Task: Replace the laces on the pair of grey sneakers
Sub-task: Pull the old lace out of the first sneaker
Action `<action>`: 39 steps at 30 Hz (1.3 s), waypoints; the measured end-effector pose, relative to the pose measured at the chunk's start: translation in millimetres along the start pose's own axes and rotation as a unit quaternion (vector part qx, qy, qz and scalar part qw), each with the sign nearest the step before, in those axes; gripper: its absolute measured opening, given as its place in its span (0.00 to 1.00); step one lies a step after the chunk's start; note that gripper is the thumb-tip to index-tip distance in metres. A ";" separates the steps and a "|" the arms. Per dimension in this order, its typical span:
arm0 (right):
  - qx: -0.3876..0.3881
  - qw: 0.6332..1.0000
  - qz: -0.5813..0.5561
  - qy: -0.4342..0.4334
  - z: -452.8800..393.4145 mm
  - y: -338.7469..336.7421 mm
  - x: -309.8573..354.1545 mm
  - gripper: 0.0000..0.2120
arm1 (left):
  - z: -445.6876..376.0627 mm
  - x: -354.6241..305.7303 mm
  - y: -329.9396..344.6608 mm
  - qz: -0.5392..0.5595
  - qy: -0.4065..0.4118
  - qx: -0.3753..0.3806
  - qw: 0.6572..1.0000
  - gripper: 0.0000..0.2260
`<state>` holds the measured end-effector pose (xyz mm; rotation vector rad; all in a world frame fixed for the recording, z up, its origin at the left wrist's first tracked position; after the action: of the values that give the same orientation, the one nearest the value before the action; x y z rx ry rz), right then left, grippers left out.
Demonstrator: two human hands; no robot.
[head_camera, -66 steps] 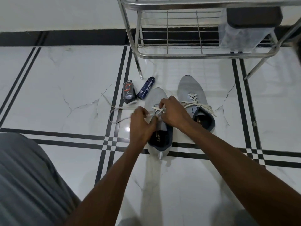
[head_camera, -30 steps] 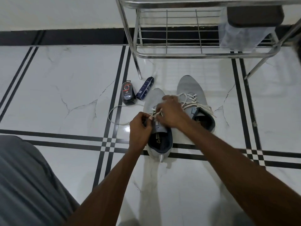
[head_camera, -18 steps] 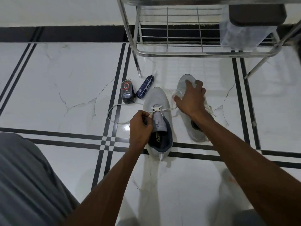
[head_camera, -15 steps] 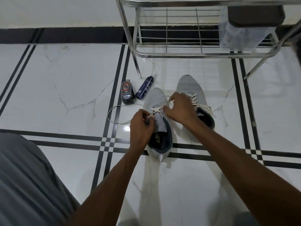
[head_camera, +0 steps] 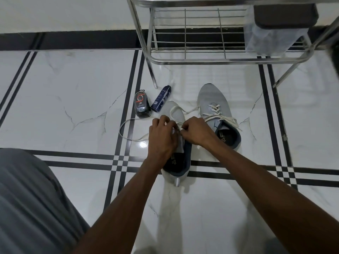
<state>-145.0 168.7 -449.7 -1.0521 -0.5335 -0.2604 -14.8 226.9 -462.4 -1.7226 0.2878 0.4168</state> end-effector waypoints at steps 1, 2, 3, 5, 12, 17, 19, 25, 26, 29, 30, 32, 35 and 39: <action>-0.001 1.000 0.001 -0.002 0.0 -1.1 0.8 0.13 | -1.6 -1.0 1.0 -0.002 0.002 0.002 1.000 0.07; 0.001 1.000 0.001 -0.003 0.1 -1.2 1.3 0.12 | -3.3 -1.0 2.5 -0.005 0.005 0.009 1.000 0.07; 0.004 1.000 0.002 -0.007 0.6 -1.6 2.1 0.12 | -5.4 -0.9 3.0 -0.008 0.013 0.016 1.000 0.06; 0.005 1.000 -0.003 -0.018 1.2 -2.3 2.2 0.14 | -11.2 1.9 5.7 -0.022 0.035 0.034 0.999 0.06; -0.027 0.999 -0.043 0.013 -0.1 -4.7 -10.8 0.13 | -14.5 31.9 -15.8 0.109 -0.222 -0.169 0.954 0.05; -0.017 0.999 -0.034 -0.012 1.2 -4.8 -6.3 0.12 | -17.8 13.4 -15.2 0.100 -0.049 -0.051 0.992 0.10; -0.014 0.999 -0.026 -0.021 0.1 -4.3 -2.5 0.13 | -14.2 5.4 -3.7 0.007 0.034 0.031 0.999 0.08; -0.025 0.999 -0.029 0.003 -2.6 -4.5 -8.1 0.13 | -17.1 7.8 -4.3 0.026 -0.003 -0.031 0.999 0.06; -0.027 0.999 -0.033 0.013 -2.1 -4.1 -10.3 0.13 | -18.6 17.9 -15.4 0.089 -0.087 -0.110 0.986 0.06; -0.025 0.999 -0.034 0.013 -2.0 -4.2 -10.2 0.12 | -18.4 64.6 -46.4 0.132 -0.347 -0.277 0.886 0.05; -0.024 0.999 -0.033 0.012 -2.3 -5.2 -10.0 0.11 | -18.4 69.0 -51.4 0.088 -0.383 -0.266 0.880 0.06; -0.020 0.999 -0.030 0.009 -1.4 -6.0 -8.6 0.11 | -19.7 57.2 -53.8 0.043 -0.310 -0.232 0.921 0.11; -0.018 1.000 -0.019 -0.001 -2.1 -7.6 -4.7 0.13 | -19.3 11.9 -27.9 0.060 -0.067 -0.075 0.993 0.12; -0.026 1.000 -0.009 -0.009 -5.9 -9.5 -1.6 0.15 | -21.8 -5.1 -3.1 -0.003 0.010 0.033 0.999 0.08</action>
<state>-148.9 158.8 -445.6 -1.1007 -0.5550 -0.2818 -15.6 205.9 -454.0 -1.6634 0.3079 0.3813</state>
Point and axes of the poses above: each hand's wrist, its own z-axis away from the middle knuckle, its own y-axis out of the palm, x = y × z, the point moved 3 cm from there along -z, towards the middle knuckle, and after that the axes turned 4 degrees about -x, right-handed, at the moved point
